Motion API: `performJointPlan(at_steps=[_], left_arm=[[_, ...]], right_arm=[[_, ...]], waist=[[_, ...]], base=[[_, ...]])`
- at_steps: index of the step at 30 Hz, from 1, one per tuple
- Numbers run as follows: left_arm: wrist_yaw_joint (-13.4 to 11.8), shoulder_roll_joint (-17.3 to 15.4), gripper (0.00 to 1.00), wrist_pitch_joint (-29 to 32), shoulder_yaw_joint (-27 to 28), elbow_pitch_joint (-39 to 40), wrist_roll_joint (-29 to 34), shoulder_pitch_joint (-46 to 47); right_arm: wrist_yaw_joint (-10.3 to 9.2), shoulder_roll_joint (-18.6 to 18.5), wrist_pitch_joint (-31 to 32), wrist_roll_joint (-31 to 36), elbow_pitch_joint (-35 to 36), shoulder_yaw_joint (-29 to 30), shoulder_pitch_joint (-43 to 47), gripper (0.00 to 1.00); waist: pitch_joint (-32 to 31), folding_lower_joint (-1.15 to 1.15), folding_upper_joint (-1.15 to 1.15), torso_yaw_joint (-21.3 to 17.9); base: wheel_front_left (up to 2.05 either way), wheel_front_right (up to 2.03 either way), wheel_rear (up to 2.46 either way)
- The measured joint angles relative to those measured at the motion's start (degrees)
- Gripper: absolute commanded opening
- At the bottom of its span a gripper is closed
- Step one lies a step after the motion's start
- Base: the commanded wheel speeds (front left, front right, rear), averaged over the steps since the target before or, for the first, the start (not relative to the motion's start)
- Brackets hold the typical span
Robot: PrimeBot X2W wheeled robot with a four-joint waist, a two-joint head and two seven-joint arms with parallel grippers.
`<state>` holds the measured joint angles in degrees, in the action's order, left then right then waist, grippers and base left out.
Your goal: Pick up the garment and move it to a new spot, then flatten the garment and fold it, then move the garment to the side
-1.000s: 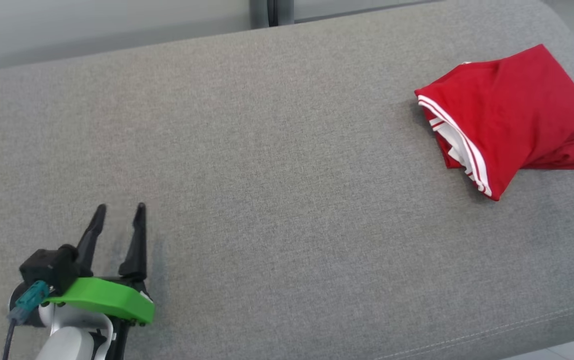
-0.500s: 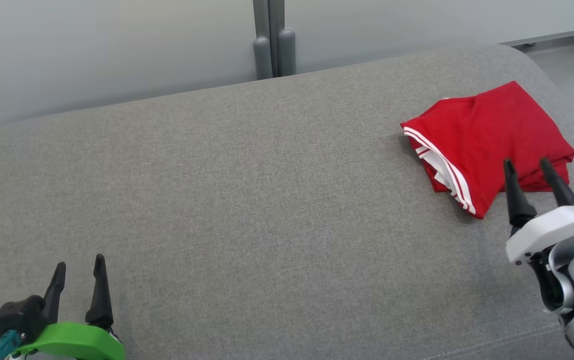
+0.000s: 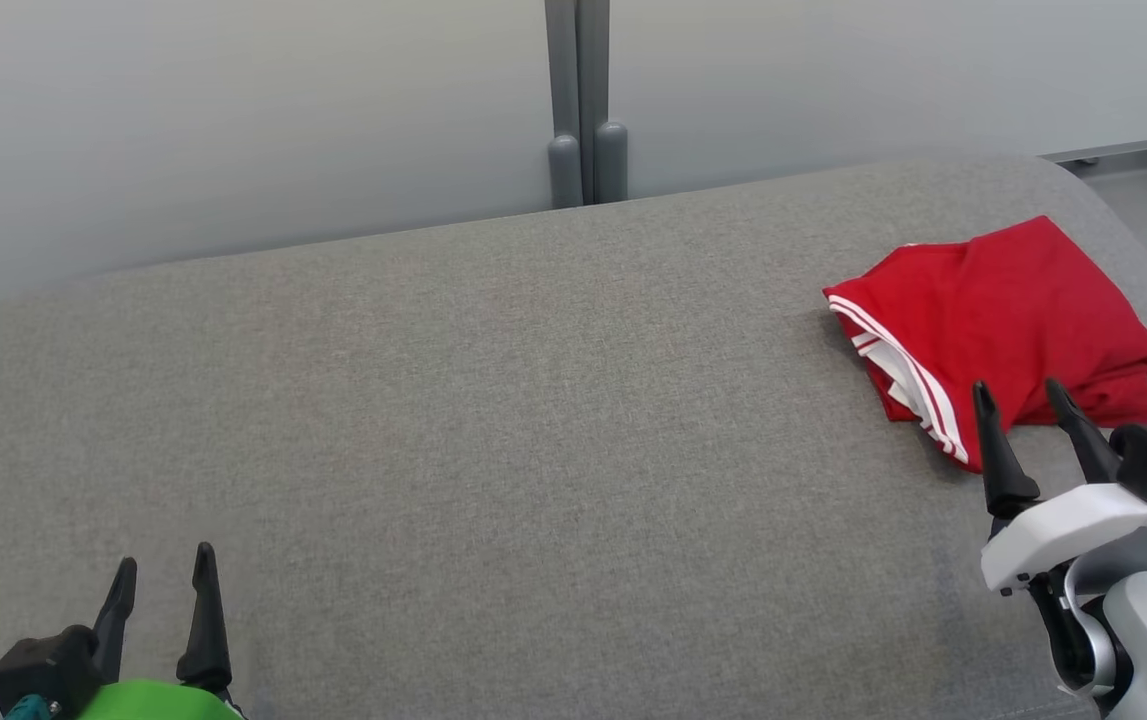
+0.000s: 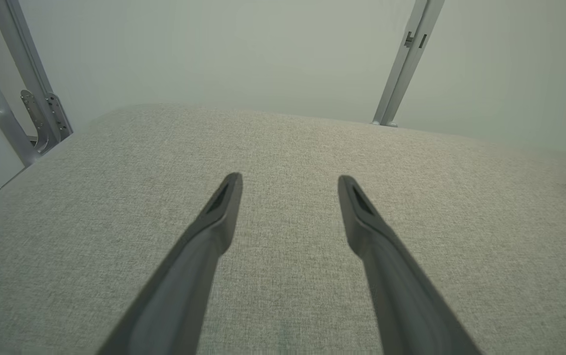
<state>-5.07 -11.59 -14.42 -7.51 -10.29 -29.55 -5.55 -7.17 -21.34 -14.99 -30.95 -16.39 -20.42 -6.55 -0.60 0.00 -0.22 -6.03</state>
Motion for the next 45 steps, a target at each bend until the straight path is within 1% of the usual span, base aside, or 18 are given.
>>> performJointPlan(at_steps=[4, 5, 13, 21, 30, 35, 37, 39, 41, 44, 45], left_arm=[[0.02, 0.14, 1.00, 0.00, -0.02, 0.08, 0.01, -0.76], [0.07, 0.14, 0.00, 0.00, -0.07, 0.10, 0.02, -0.88], [0.09, 2.68, 0.00, 0.27, -0.60, -3.74, -0.48, -1.92], [0.80, 3.09, 0.00, 1.91, 0.15, -3.92, -5.17, -1.90], [2.04, 3.49, 0.00, 3.81, 1.23, -3.96, -10.27, -1.72], [2.56, 3.64, 0.00, 4.77, 1.91, -4.01, -13.13, -1.47], [2.61, 3.75, 0.00, 5.15, 2.03, -4.02, -14.12, -1.43], [2.91, 3.80, 0.00, 5.59, 2.23, -4.05, -15.59, -1.30], [3.10, 3.93, 0.00, 5.91, 2.44, -4.09, -16.53, -1.01], [3.41, 4.27, 0.00, 6.65, 3.01, -4.11, -18.12, -0.42], [3.61, 4.45, 0.00, 6.86, 3.23, -4.11, -18.87, -0.24]], right_arm=[[0.00, 0.64, 0.00, 1.51, 0.79, 2.42, 0.87, 1.00], [0.00, 0.87, 0.00, 2.11, 0.97, 3.09, 1.26, 0.00], [0.10, 4.87, 0.20, 1.97, -2.41, 1.94, 5.09, 0.00], [1.05, 5.37, 1.66, -2.99, -2.25, 3.79, 5.01, 0.00], [2.12, 6.90, 3.31, -8.34, -1.91, 5.86, 4.98, 0.00], [2.64, 7.15, 4.46, -11.23, -1.81, 7.25, 4.96, 0.00], [3.12, 7.43, 4.80, -12.22, -1.77, 7.65, 4.95, 0.00], [3.15, 7.87, 5.08, -13.45, -1.68, 8.15, 4.94, 0.00], [3.65, 8.32, 5.56, -14.73, -1.63, 8.72, 4.92, 0.00], [3.77, 8.79, 6.22, -16.30, -1.56, 9.28, 4.82, 0.00], [4.11, 8.82, 6.56, -16.96, -1.55, 9.49, 4.80, 0.00]], waist=[[-0.52, 0.00, 0.00, 1.19], [-0.62, 0.00, 0.00, 1.50], [-0.65, 0.00, 0.00, 1.66], [-0.54, 0.00, 0.00, 2.04], [-0.41, 0.00, 0.00, 2.41], [-0.35, 0.00, 0.00, 2.61], [-0.32, 0.00, 0.00, 2.69], [-0.29, 0.00, 0.00, 2.78], [-0.27, 0.00, 0.00, 2.86], [-0.23, 0.00, 0.00, 2.98], [-0.22, 0.00, 0.00, 3.02]], base=[[0.00, 0.00, 0.00], [0.00, 0.00, 0.00], [0.00, 0.00, 0.00], [0.00, 0.00, 0.00], [0.00, 0.00, 0.00], [0.00, 0.00, 0.00], [0.00, 0.00, 0.00], [0.00, 0.00, 0.00], [0.00, 0.00, 0.00], [0.00, 0.00, 0.00], [0.00, 0.00, 0.00]])
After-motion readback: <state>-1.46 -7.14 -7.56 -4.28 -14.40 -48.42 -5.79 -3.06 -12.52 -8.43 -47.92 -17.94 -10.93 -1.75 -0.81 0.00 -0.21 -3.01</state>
